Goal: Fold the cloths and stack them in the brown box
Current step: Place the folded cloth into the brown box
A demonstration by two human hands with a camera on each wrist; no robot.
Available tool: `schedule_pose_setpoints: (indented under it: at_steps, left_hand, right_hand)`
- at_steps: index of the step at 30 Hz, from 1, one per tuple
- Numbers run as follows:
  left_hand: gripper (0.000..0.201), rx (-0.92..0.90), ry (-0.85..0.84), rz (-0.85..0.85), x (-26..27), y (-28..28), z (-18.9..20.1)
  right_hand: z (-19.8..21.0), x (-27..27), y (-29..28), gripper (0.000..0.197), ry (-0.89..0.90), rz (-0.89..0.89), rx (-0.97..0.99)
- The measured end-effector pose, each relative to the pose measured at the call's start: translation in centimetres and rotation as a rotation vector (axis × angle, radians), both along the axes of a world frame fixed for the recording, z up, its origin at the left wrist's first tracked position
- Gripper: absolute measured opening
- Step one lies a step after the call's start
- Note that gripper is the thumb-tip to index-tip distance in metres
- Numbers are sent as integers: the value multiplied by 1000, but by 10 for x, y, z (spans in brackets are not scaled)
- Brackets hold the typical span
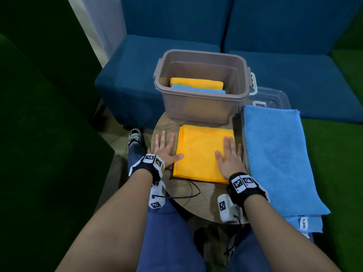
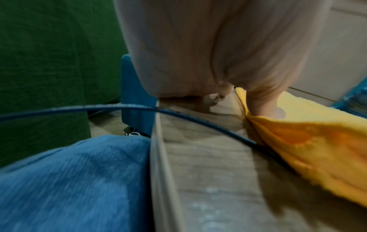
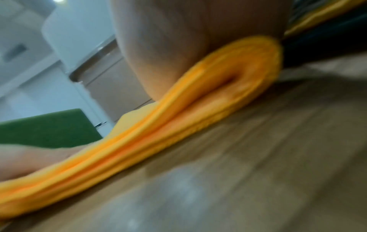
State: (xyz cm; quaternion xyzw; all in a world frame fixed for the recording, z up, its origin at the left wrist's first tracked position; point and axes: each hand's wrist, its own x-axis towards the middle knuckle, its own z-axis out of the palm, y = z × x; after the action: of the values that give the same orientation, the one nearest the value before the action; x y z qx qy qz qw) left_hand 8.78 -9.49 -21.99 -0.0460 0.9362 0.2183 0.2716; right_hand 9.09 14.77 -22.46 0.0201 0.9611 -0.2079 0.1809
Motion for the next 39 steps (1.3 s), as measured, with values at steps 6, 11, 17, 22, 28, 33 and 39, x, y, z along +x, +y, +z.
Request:
schedule_pose_setpoints:
  at_steps: [6,11,17,22,28,33,39]
  left_hand:
    - [89,-55,14,53,0,10,10]
    - [57,-178,126,120,-2,47,38]
    - [33,-64,50,216,-15,64,47]
    - [16,-153,111,-37,-28,60,64]
    - [30,-54,307,-395,-29,63,67]
    - [19,95,466,-374,-14,55,77]
    - [21,225,295,-9,-14,7,85]
  right_hand:
    - [11,-5,-5,67,-78,-20,42]
    - [19,-2,-4,68,104,-106,-29]
    - [40,18,-10,61,-116,-157,-13]
    - [52,31,-3,28,-292,48,139]
    - [56,-7,4,77,226,-71,-246]
    - [63,-32,9,63,124,66,-522]
    - [88,-32,14,17,209,-33,-814]
